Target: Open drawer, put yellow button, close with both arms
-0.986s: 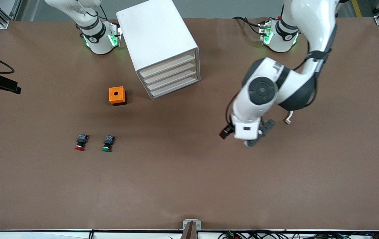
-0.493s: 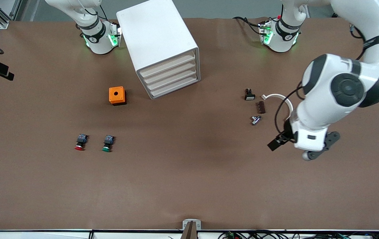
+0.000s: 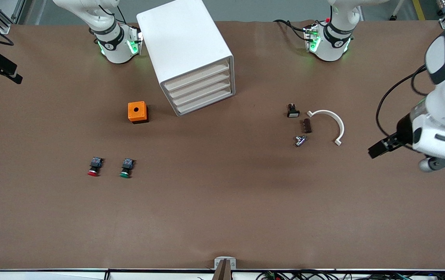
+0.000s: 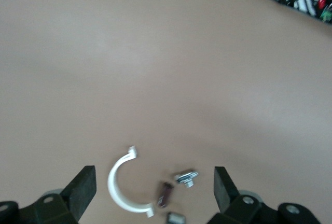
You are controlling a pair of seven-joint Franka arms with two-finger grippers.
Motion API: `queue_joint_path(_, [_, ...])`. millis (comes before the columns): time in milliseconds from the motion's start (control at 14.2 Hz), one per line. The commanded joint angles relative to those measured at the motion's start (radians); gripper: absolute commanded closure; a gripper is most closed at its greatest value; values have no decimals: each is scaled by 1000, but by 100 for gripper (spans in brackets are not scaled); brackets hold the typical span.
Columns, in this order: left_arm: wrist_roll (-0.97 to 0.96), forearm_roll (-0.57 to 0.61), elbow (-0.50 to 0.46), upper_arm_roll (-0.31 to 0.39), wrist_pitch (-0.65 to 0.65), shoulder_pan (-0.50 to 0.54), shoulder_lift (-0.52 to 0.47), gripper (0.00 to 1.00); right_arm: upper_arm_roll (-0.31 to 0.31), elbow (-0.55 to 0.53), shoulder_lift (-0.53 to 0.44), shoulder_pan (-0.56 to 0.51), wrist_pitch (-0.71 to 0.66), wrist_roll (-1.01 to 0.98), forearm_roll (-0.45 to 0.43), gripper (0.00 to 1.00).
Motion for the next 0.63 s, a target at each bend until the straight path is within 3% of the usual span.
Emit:
queue_joint_path(0, [92, -5, -47, 45, -96, -18, -112, 0, -4, -30, -26, 13, 15, 2, 0, 0])
queue_joint_path(352, [351, -58, -165, 182, -130, -70, -258, 0, 3, -21, -24, 6, 0, -3, -39, 0])
queue_joint_path(563, [379, -62, -178, 193, -163, -70, -278, 0, 0, -16, -24, 4, -11, -7, -40, 0])
